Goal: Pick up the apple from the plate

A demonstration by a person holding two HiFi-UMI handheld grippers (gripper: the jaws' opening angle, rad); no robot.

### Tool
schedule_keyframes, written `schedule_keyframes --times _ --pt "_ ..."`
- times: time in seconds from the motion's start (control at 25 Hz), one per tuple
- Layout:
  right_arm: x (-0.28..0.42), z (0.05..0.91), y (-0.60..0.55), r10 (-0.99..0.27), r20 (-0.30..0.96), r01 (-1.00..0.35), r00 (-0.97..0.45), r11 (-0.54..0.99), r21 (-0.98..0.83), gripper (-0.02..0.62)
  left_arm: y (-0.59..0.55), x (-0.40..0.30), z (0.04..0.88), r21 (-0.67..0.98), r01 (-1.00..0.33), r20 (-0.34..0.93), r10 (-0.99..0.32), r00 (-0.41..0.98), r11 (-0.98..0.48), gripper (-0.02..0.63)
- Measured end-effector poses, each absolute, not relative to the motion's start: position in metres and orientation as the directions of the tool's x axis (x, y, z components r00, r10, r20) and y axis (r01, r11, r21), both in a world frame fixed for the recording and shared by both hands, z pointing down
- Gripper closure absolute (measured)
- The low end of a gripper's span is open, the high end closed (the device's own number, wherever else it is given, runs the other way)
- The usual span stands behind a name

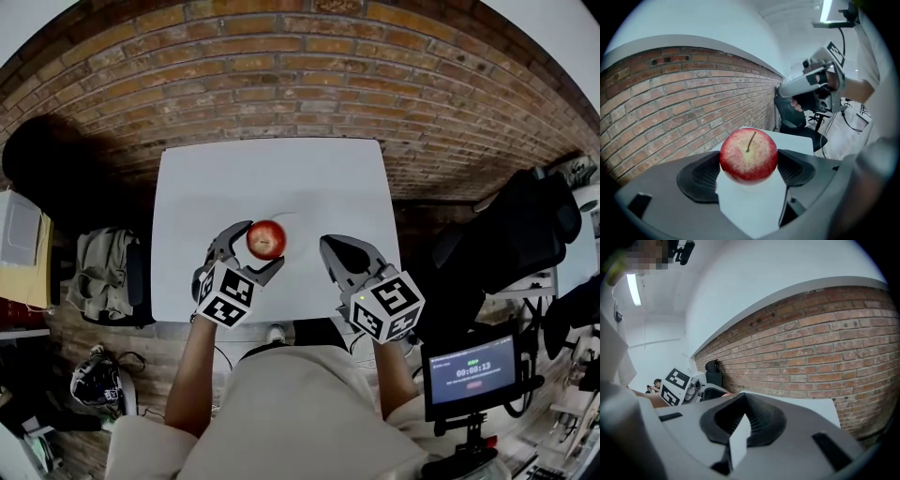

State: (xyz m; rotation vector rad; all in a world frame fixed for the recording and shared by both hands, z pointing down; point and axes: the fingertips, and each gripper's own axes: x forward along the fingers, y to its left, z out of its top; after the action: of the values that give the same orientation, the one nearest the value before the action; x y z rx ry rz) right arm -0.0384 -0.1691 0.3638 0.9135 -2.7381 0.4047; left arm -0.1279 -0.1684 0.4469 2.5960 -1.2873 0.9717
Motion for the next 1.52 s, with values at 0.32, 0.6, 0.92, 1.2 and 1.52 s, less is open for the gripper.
schedule_keyframes --times 0.32,0.6,0.92,1.2,1.52 --pt "-0.034 0.359 -0.178 -0.559 0.278 -0.612 -0.781 0.775 -0.162 0.595 -0.171 -0.126 0.431 -0.211 -0.756 0.526 -0.724 0.447 -0.62 0.221" --pt "-0.037 0.349 -0.166 -0.555 0.27 -0.602 -0.787 0.786 -0.141 0.595 -0.16 -0.129 0.413 -0.215 -0.777 0.474 -0.759 0.447 -0.591 0.221" --pt "-0.045 0.327 -0.162 -0.553 0.241 -0.588 -0.797 0.802 -0.103 0.595 -0.152 -0.137 0.374 -0.192 -0.805 0.375 -0.8 0.469 -0.561 0.221" --pt "-0.044 0.314 -0.152 -0.57 0.208 -0.596 -0.795 0.798 -0.091 0.595 -0.14 -0.134 0.339 -0.186 -0.807 0.277 -0.818 0.504 -0.56 0.221" --pt "-0.043 0.31 -0.144 -0.573 0.222 -0.598 -0.789 0.799 -0.065 0.597 -0.129 -0.128 0.327 -0.204 -0.799 0.242 -0.82 0.519 -0.566 0.221"
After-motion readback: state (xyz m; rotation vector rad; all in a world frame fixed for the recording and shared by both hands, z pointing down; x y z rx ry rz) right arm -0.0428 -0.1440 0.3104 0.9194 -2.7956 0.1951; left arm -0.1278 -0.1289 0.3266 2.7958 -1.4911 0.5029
